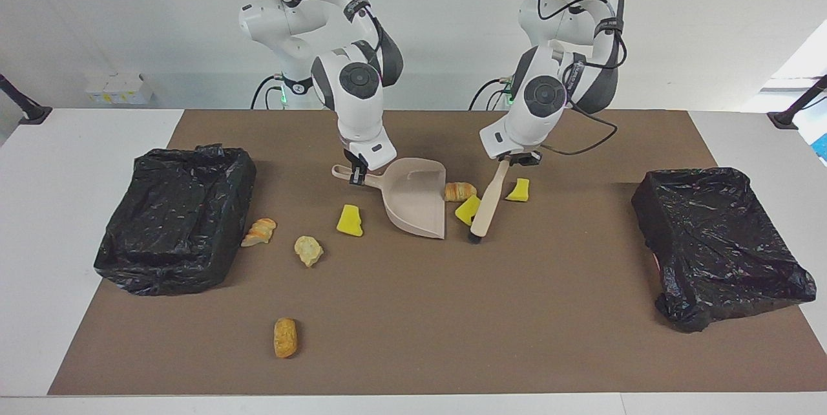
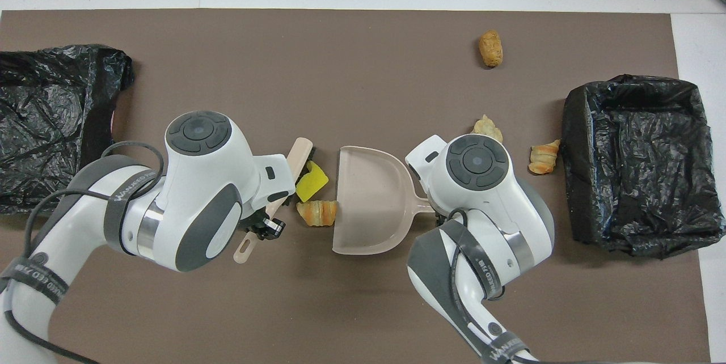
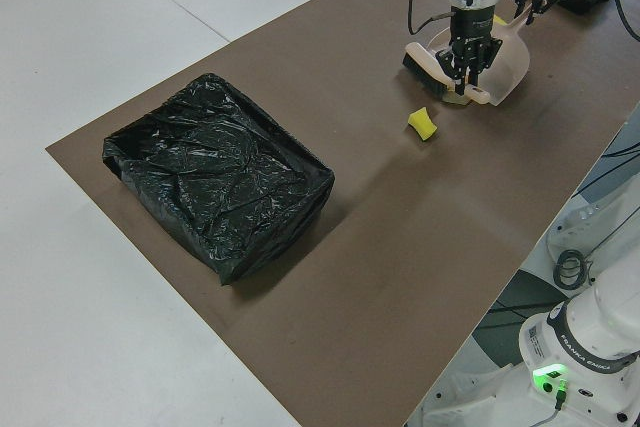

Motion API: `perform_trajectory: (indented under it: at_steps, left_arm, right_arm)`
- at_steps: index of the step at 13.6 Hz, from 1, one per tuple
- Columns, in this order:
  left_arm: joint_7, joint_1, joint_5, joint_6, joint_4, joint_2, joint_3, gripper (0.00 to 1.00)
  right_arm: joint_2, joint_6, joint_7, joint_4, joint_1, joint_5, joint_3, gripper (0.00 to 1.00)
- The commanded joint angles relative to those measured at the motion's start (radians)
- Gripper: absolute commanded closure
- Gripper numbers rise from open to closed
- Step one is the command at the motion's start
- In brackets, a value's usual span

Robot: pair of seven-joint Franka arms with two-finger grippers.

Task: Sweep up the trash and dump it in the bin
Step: 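Sweep sponge and bread pieces into the dustpan with the left gripper's brush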

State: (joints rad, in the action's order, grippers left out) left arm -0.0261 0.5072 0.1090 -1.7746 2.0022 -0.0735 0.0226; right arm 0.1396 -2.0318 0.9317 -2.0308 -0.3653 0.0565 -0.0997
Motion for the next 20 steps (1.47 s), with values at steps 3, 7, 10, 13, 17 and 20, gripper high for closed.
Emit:
perform_trajectory:
  at_steps: [3, 7, 10, 13, 17, 20]
  left_arm:
    - [0.340, 0.050, 0.015, 0.012, 0.046, 0.110, 0.020, 1.00]
    - [0.601, 0.039, -0.030, 0.039, 0.119, 0.158, 0.023, 1.00]
    - [0.693, 0.021, -0.141, 0.047, 0.202, 0.213, 0.025, 1.00]
    - [0.725, -0.024, -0.158, 0.031, 0.297, 0.270, 0.023, 1.00]
    - [0.742, -0.019, -0.161, -0.058, 0.428, 0.339, 0.019, 1.00]
    - [0.746, -0.018, -0.151, -0.089, 0.422, 0.299, 0.017, 1.00]
  right_arm:
    - [-0.005, -0.041, 0.025, -0.022, 0.003, -0.024, -0.006, 1.00]
    - [-0.005, -0.041, 0.028, -0.022, 0.003, -0.023, -0.006, 1.00]
    - [-0.005, -0.039, 0.029, -0.022, 0.002, -0.018, -0.006, 1.00]
    - [-0.011, -0.033, 0.024, -0.032, 0.000, -0.018, -0.006, 1.00]
    - [-0.015, -0.033, 0.009, -0.043, -0.001, -0.018, -0.006, 1.00]
    - [0.012, -0.041, -0.066, -0.039, -0.053, -0.008, -0.005, 1.00]
